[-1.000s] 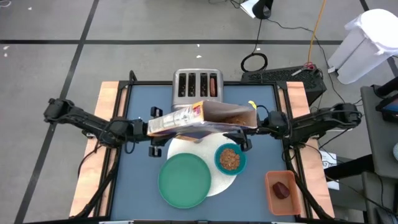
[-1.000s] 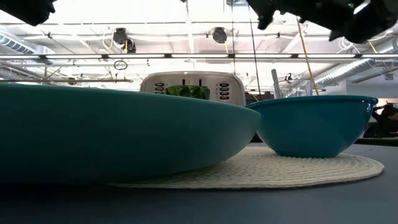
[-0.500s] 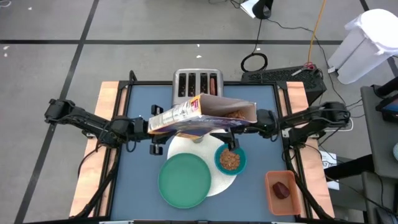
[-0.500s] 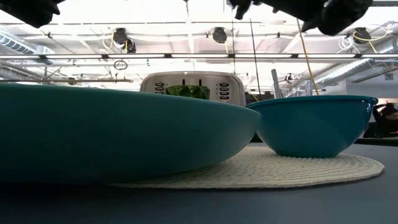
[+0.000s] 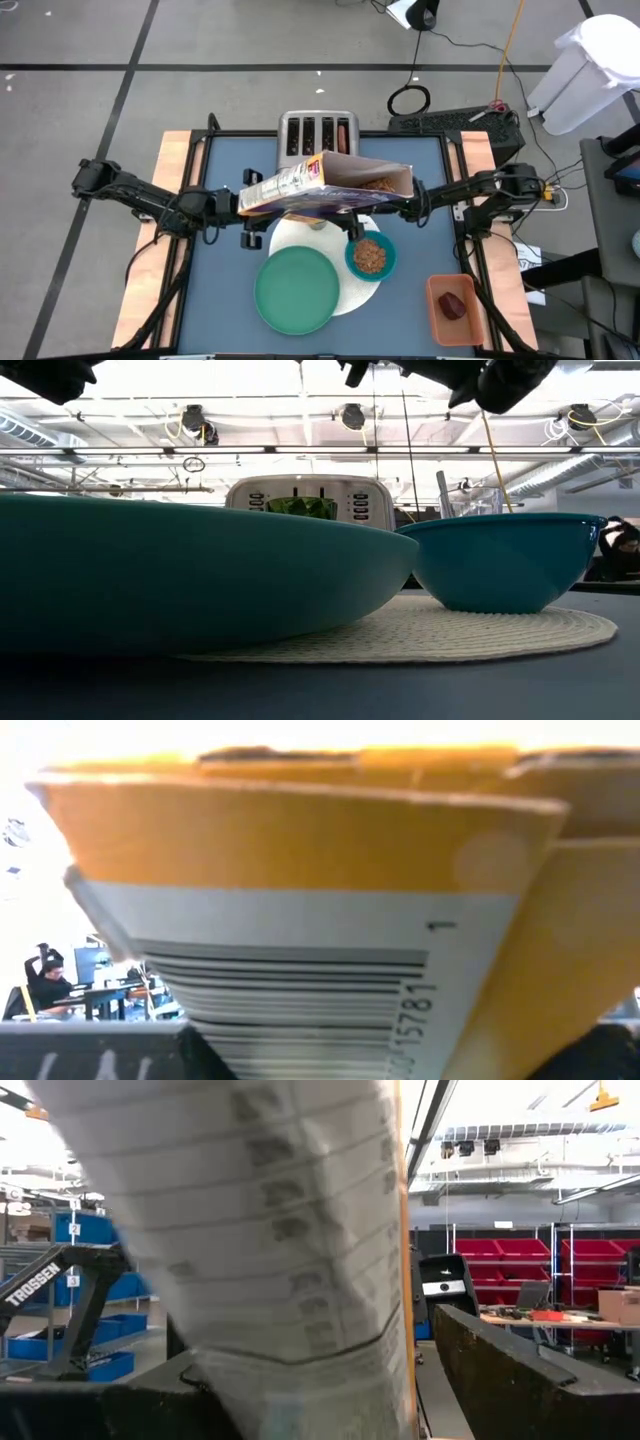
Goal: Arrange a breakfast setting
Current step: Pour the cereal into the blue bowl
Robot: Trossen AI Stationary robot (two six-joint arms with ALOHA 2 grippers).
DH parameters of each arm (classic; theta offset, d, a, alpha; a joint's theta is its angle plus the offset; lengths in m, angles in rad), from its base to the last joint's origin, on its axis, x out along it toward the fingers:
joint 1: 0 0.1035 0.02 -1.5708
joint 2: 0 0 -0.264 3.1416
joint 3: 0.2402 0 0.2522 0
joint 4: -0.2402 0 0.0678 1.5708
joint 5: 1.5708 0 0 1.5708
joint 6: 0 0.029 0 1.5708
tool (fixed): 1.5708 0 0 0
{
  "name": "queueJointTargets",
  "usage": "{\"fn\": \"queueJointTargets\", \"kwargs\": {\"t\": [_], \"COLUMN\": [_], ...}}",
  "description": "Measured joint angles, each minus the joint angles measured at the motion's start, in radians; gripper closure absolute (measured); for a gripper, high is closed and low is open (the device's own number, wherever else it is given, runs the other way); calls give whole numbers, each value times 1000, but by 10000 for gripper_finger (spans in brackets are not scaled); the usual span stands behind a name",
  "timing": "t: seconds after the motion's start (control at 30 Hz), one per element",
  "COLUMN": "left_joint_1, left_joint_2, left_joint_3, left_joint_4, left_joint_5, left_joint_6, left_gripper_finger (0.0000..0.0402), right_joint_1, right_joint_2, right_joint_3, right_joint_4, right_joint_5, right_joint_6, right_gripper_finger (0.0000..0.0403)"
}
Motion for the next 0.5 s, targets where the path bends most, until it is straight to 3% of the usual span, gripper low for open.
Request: {"fn": "queueJointTargets", "kwargs": {"t": [0.27,0.5], "left_joint_1": [0,0], "left_joint_2": [-2,-2], "left_joint_3": [0,0], "left_joint_4": [-3,-7], "left_joint_5": [1,1], "left_joint_6": [10,9], "left_gripper_finger": [227,227], "right_joint_1": [0,0], "right_joint_2": [63,72], "right_joint_3": [48,55], "right_joint_4": [4,4], "right_joint_5": [-2,-6], "right_joint_6": [0,0], "right_gripper_finger": [144,202]}}
